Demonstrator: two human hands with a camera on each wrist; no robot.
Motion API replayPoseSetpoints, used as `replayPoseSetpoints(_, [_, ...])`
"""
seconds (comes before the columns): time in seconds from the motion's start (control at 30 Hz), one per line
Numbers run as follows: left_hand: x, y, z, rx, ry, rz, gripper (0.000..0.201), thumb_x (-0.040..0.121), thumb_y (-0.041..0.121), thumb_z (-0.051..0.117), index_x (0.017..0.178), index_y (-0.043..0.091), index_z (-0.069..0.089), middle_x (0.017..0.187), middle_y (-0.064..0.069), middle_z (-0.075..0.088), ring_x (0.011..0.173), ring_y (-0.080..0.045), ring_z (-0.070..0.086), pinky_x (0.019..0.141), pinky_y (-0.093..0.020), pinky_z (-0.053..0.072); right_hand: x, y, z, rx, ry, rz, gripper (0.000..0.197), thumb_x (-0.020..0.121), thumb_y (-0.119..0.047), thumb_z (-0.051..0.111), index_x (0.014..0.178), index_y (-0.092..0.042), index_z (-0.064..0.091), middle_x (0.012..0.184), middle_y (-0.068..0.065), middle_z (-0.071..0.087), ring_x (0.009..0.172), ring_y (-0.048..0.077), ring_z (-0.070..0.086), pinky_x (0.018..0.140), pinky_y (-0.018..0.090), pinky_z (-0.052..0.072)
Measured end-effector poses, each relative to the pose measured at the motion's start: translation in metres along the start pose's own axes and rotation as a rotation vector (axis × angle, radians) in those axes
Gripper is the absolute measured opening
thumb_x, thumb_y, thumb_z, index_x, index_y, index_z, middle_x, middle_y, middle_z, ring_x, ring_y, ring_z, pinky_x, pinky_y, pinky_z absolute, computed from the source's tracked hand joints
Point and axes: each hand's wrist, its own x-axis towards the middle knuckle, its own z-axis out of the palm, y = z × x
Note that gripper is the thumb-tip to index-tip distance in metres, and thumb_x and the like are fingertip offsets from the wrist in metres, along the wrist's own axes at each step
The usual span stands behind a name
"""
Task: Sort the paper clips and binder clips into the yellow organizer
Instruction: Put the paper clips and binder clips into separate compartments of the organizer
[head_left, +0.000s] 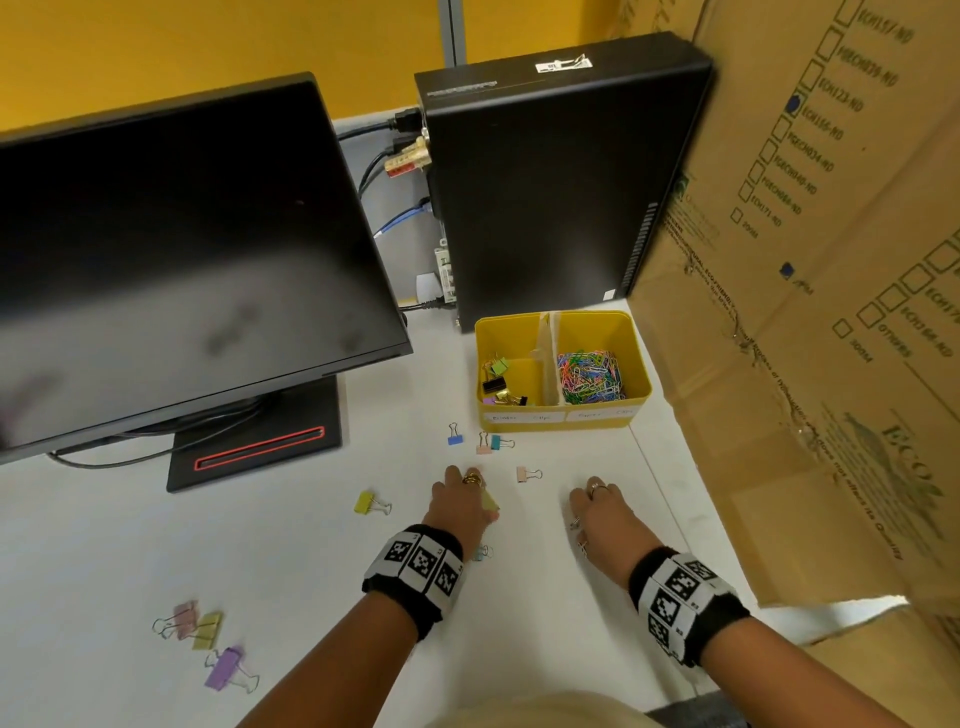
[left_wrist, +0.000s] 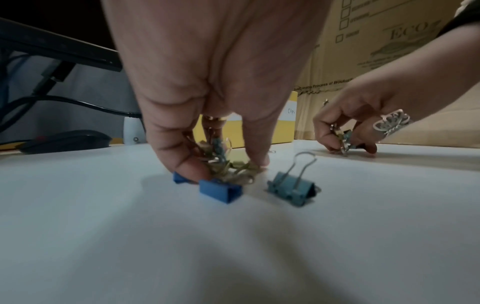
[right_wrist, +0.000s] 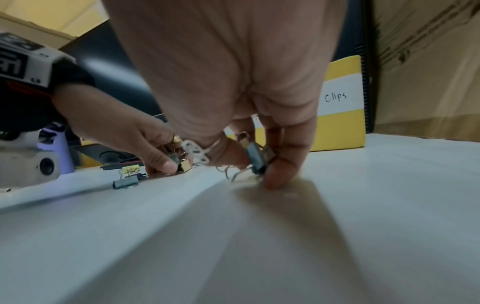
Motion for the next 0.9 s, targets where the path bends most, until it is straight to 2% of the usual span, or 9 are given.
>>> replayPoseSetpoints(0.1, [0.0,-0.004,-0.003,-0.042,0.003,0.009,0.049,0.096,0.033,0.041,0.134,0.003,0.035,0.131,-0.013,0.037,0.119,-0.029,0.045,0.102,-0.036,0.043,0.006,-0.002,-0.001,0.065,0.034,-0.034,0.024,0.062,0.01,0.064,0.085,0.005,0.06,0.084,0.022,0.06,0.078,0.036,0.062,0.063,0.029,0.045])
replayPoseSetpoints(0.2, [0.002,-0.014,-0.01,-0.279,0.018,0.03,0.036,0.093,0.028,0.047,0.118,0.002,0.05,0.12,-0.014,0.048,0.111,-0.029,0.054,0.099,-0.038,0.046,0.013,0.004,-0.001,0.27,0.036,-0.034,0.03,0.079,0.011,0.043,0.104,0.001,0.055,0.102,0.018,0.055,0.091,0.027,0.052,0.069,0.02,0.031])
replayPoseSetpoints(0.3, [-0.004,-0.02,-0.027,-0.668,0.032,0.029,0.01,0.094,0.018,0.05,0.088,0.012,0.056,0.094,-0.008,0.057,0.089,-0.025,0.058,0.086,-0.038,0.049,0.012,0.001,-0.018,0.582,0.065,0.012,0.027,0.08,0.011,0.052,0.09,-0.014,0.056,0.086,0.008,0.054,0.074,0.018,0.05,0.055,0.004,0.038])
replayPoseSetpoints(0.43, [-0.009,-0.015,-0.066,-1.083,-0.034,0.055,0.013,0.095,0.013,0.048,0.104,0.007,0.055,0.095,-0.005,0.06,0.088,-0.014,0.057,0.079,-0.021,0.051,0.014,-0.01,-0.054,0.936,0.189,-0.022,0.035,0.08,0.007,0.061,0.077,-0.028,0.055,0.087,0.004,0.061,0.075,0.011,0.058,0.062,0.011,0.049])
replayPoseSetpoints(0.5, [-0.003,-0.002,-0.089,-1.088,-0.048,0.151,0.02,0.095,0.013,0.046,0.109,0.0,0.054,0.093,-0.006,0.058,0.083,-0.011,0.056,0.083,-0.022,0.051,0.025,-0.019,-0.079,0.957,0.314,-0.091,0.028,0.081,0.002,0.062,0.08,-0.025,0.056,0.092,0.003,0.062,0.083,0.014,0.061,0.075,0.017,0.05])
replayPoseSetpoints(0.6, [0.014,0.029,-0.121,-1.095,-0.04,0.243,0.016,0.095,0.012,0.047,0.101,0.0,0.057,0.096,-0.014,0.056,0.088,-0.02,0.057,0.093,-0.035,0.049,0.053,-0.03,-0.113,0.855,0.503,-0.059,0.016,0.082,-0.004,0.063,0.094,-0.015,0.06,0.096,0.008,0.065,0.086,0.02,0.06,0.077,0.027,0.049])
replayPoseSetpoints(0.73, [0.05,0.057,-0.14,-0.966,-0.088,0.174,0.013,0.094,0.017,0.05,0.086,0.01,0.057,0.096,-0.015,0.052,0.092,-0.025,0.051,0.101,-0.047,0.044,0.078,-0.031,-0.134,0.533,0.367,-0.038,0.036,0.086,-0.018,0.062,0.121,-0.01,0.055,0.116,0.011,0.064,0.103,0.023,0.059,0.085,0.025,0.043])
replayPoseSetpoints(0.83, [0.056,0.062,-0.146,-0.737,-0.171,0.158,0.027,0.098,0.017,0.041,0.118,0.004,0.054,0.13,-0.012,0.05,0.118,-0.026,0.051,0.106,-0.044,0.044,0.066,-0.028,-0.135,0.37,0.5,-0.111,0.032,0.089,-0.016,0.057,0.121,-0.012,0.055,0.113,0.012,0.065,0.097,0.024,0.059,0.085,0.025,0.043])
replayPoseSetpoints(0.9, [0.055,0.05,-0.147,-0.674,-0.027,0.201,0.036,0.099,0.013,0.036,0.133,0.004,0.043,0.144,-0.009,0.043,0.129,-0.027,0.045,0.108,-0.043,0.042,0.052,-0.026,-0.127,0.41,0.609,-0.223,0.023,0.088,-0.011,0.055,0.11,-0.01,0.062,0.103,0.011,0.066,0.086,0.017,0.055,0.083,0.026,0.043])
